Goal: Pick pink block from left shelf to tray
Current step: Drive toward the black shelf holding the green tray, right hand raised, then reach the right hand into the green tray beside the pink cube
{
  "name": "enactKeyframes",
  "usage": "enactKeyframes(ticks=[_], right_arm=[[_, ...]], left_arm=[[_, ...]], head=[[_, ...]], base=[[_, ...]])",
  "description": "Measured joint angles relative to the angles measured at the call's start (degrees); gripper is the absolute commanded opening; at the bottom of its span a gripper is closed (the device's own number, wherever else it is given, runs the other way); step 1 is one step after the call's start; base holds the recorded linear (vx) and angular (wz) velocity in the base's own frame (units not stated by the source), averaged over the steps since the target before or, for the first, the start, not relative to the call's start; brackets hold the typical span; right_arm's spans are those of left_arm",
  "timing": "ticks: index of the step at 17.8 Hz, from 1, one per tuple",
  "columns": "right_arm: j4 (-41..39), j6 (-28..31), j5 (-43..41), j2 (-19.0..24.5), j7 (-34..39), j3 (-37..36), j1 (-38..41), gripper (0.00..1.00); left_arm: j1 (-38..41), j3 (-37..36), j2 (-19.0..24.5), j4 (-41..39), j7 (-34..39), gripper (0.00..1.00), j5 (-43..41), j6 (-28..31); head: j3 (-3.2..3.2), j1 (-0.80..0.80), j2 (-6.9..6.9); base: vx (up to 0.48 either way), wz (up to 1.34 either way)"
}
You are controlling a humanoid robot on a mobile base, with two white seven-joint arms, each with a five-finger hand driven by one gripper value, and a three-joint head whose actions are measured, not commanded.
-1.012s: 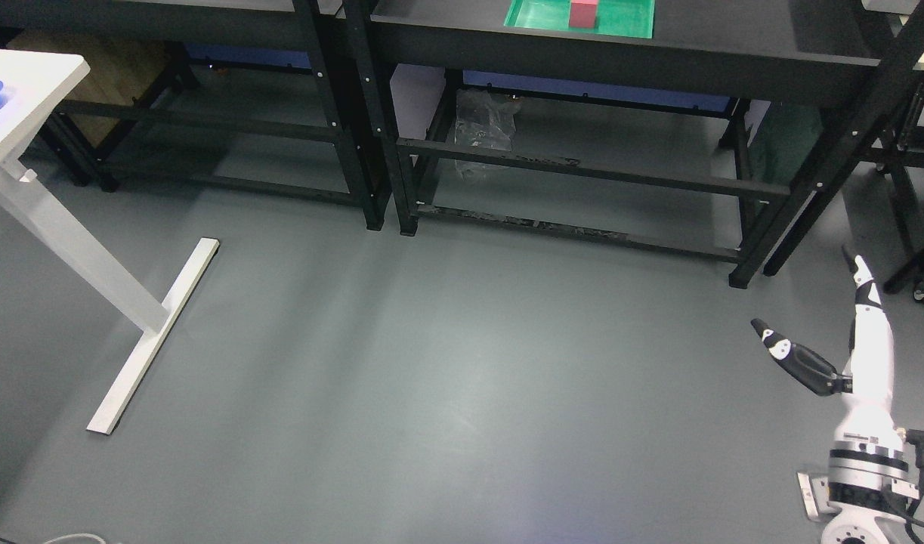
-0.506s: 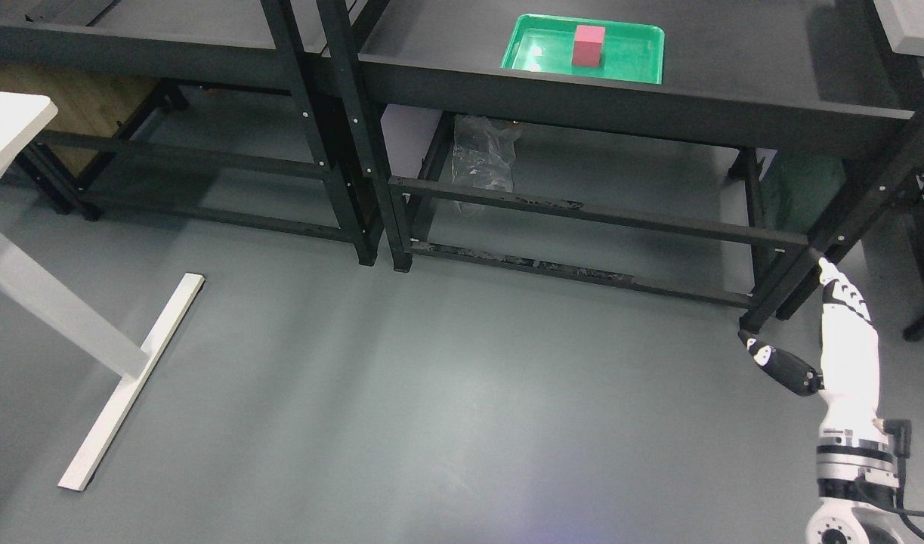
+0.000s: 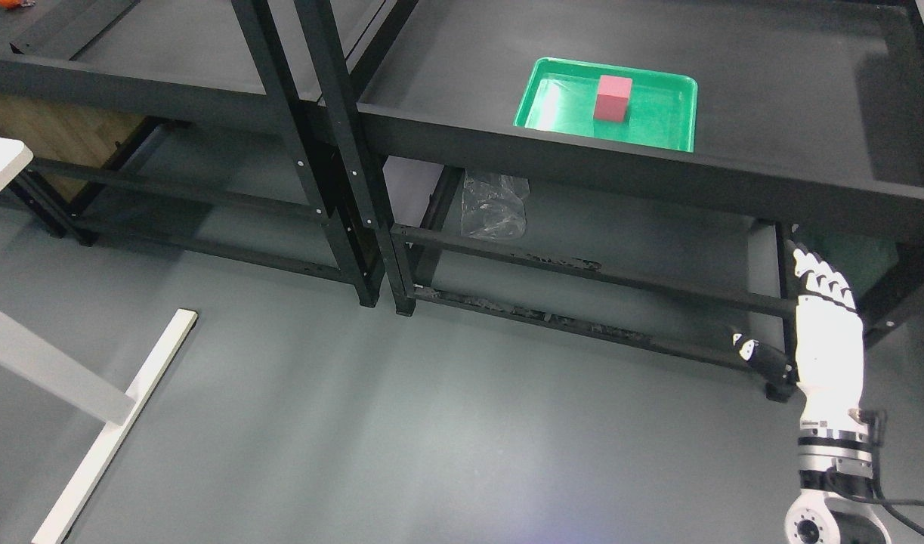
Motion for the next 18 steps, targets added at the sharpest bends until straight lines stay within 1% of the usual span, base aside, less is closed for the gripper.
enactKeyframes(ticks=[8, 14, 16, 18], right_arm=[[-0.07, -0.14, 1.4, 0.58, -0.36, 0.48, -1.08, 1.0], [-0.08, -2.64, -1.65, 0.95, 0.55, 0.69, -1.47, 1.0], [-0.08, -2.85, -2.12, 0.95, 1.24, 1.13, -1.33, 1.0], [-0.05, -2.91, -2.52, 0.94, 3.93, 1.58, -1.02, 1.0]], left_arm=[[0.0, 0.0, 0.0, 0.0, 0.0, 1.0, 0.0, -0.02], [0.0, 0.0, 0.0, 0.0, 0.0, 1.0, 0.0, -0.03], [0.0, 0.0, 0.0, 0.0, 0.0, 1.0, 0.0, -0.03], [0.0, 0.0, 0.0, 0.0, 0.0, 1.0, 0.0, -0.03]], head=[[0.0, 0.0, 0.0], [0.0, 0.0, 0.0], [0.0, 0.0, 0.0], [0.0, 0.0, 0.0]], base=[[0.367, 0.13], [0.359, 0.1], [0.353, 0.08], [0.322, 0.06]])
